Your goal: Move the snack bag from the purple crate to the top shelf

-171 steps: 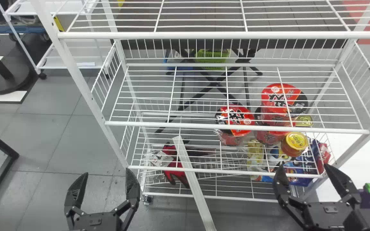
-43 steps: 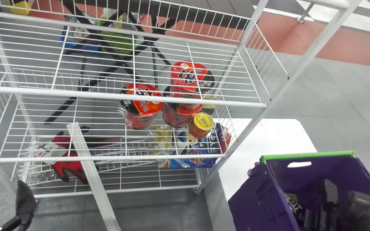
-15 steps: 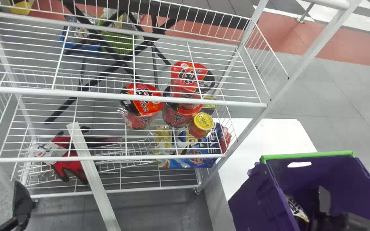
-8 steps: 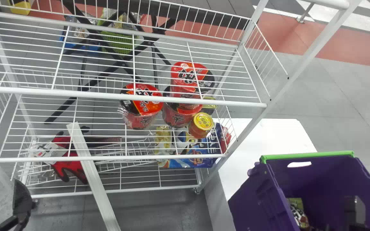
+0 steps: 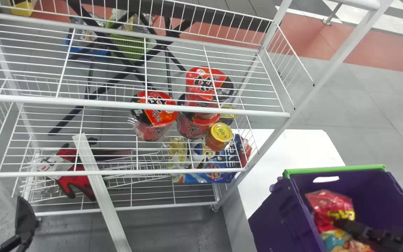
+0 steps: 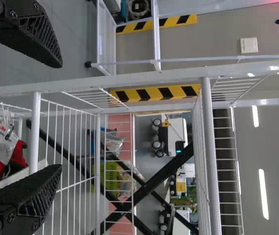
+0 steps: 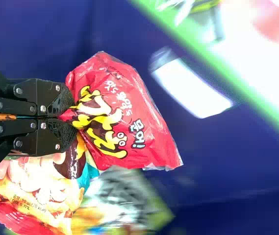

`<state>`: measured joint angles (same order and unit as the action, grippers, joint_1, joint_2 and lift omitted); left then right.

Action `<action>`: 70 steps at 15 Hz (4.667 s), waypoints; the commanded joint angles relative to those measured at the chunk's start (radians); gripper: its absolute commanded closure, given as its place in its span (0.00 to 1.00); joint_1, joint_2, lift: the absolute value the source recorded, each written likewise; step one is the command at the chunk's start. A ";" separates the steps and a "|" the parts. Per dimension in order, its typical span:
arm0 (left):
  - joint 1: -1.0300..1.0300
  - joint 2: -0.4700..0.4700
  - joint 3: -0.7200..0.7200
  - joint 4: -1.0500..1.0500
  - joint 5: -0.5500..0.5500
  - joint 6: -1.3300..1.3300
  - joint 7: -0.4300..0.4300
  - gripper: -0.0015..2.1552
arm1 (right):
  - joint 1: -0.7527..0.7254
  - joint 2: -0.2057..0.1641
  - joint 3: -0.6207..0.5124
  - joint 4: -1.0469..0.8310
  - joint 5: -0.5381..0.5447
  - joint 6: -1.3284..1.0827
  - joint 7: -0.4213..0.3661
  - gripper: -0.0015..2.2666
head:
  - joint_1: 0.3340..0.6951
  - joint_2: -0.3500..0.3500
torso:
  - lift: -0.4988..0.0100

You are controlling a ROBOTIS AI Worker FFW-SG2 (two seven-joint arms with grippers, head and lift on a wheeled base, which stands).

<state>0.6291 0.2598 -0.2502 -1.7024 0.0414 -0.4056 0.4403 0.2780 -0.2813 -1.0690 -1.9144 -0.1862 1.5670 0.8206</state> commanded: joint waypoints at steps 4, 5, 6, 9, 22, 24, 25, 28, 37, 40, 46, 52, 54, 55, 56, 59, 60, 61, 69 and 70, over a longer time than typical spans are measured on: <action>0.000 -0.002 -0.001 0.001 0.000 0.000 0.000 0.04 | -0.005 -0.007 -0.120 -0.180 -0.091 0.005 0.017 1.00 | 1.00 0.00 | 0.09; 0.000 -0.002 -0.003 0.001 0.000 0.000 0.000 0.04 | -0.005 -0.006 -0.131 -0.203 -0.096 0.005 0.017 1.00 | 1.00 0.00 | 0.11; 0.000 -0.002 -0.003 0.001 0.000 0.000 0.000 0.04 | -0.005 0.011 -0.141 -0.233 -0.096 0.005 0.019 1.00 | 1.00 0.00 | 0.11; 0.000 -0.001 -0.003 0.000 0.000 0.000 0.000 0.04 | -0.005 0.047 -0.169 -0.275 -0.110 0.005 0.015 1.00 | 1.00 0.00 | 0.14; 0.006 0.004 -0.004 -0.009 -0.003 0.000 0.001 0.04 | -0.008 0.048 -0.157 -0.284 -0.110 0.005 0.009 1.00 | 1.00 0.00 | 0.24; 0.006 0.006 -0.004 -0.011 -0.003 0.000 0.001 0.04 | -0.016 0.050 -0.151 -0.284 -0.108 0.005 0.006 1.00 | 1.00 0.00 | 0.25; 0.004 0.006 -0.004 -0.013 -0.003 0.003 0.001 0.04 | -0.026 0.048 -0.149 -0.284 -0.105 0.005 0.006 1.00 | 1.00 0.00 | 0.26; 0.003 0.006 -0.004 -0.013 -0.002 0.006 0.001 0.04 | -0.031 0.048 -0.140 -0.284 -0.104 0.005 0.006 1.00 | 1.00 0.00 | 0.28; 0.008 0.004 -0.004 -0.019 -0.002 0.003 0.012 0.04 | -0.031 0.051 -0.132 -0.279 -0.108 0.005 0.002 1.00 | 1.00 0.00 | 0.36; 0.012 0.004 -0.004 -0.023 -0.002 0.003 0.015 0.04 | -0.031 0.068 -0.128 -0.285 -0.116 0.005 0.002 1.00 | 1.00 0.00 | 0.38; 0.017 0.004 -0.004 -0.028 -0.005 0.006 0.015 0.04 | -0.025 0.109 -0.140 -0.319 -0.145 0.005 0.012 1.00 | 1.00 0.00 | 0.43; 0.020 0.002 -0.011 -0.034 -0.009 0.006 0.015 0.04 | -0.008 0.119 -0.152 -0.315 -0.171 0.005 0.022 1.00 | 1.00 0.00 | 0.47; 0.023 0.002 -0.011 -0.042 -0.009 0.025 0.020 0.04 | -0.006 0.128 -0.152 -0.315 -0.171 0.005 0.026 1.00 | 1.00 0.00 | 0.49; 0.024 0.002 -0.009 -0.043 -0.011 0.025 0.020 0.04 | -0.005 0.128 -0.152 -0.313 -0.171 0.005 0.026 1.00 | 1.00 0.00 | 0.50; 0.027 0.002 -0.007 -0.045 -0.011 0.021 0.021 0.04 | -0.003 0.126 -0.152 -0.310 -0.171 0.005 0.026 1.00 | 1.00 0.00 | 0.50; 0.029 0.002 -0.004 -0.049 -0.011 0.021 0.023 0.04 | 0.003 0.128 -0.154 -0.310 -0.171 0.005 0.029 1.00 | 1.00 0.00 | 0.53; 0.031 0.002 -0.003 -0.051 -0.011 0.021 0.028 0.04 | 0.004 0.128 -0.155 -0.310 -0.171 0.005 0.029 1.00 | 1.00 0.00 | 0.53; 0.031 0.004 -0.001 -0.054 -0.011 0.021 0.029 0.04 | 0.006 0.126 -0.157 -0.310 -0.173 0.005 0.031 1.00 | 1.00 0.00 | 0.54; 0.020 0.004 0.055 -0.034 0.008 0.000 0.005 0.04 | 0.009 0.126 -0.164 -0.310 -0.171 0.005 0.046 1.00 | 1.00 0.00 | 0.60; 0.020 0.002 0.066 -0.033 0.009 -0.003 -0.003 0.04 | 0.009 0.126 -0.164 -0.310 -0.171 0.005 0.046 1.00 | 1.00 0.00 | 0.61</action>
<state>0.6513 0.2632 -0.1957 -1.7392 0.0463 -0.4037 0.4421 0.2868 -0.1549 -1.2341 -2.2242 -0.3574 1.5670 0.8666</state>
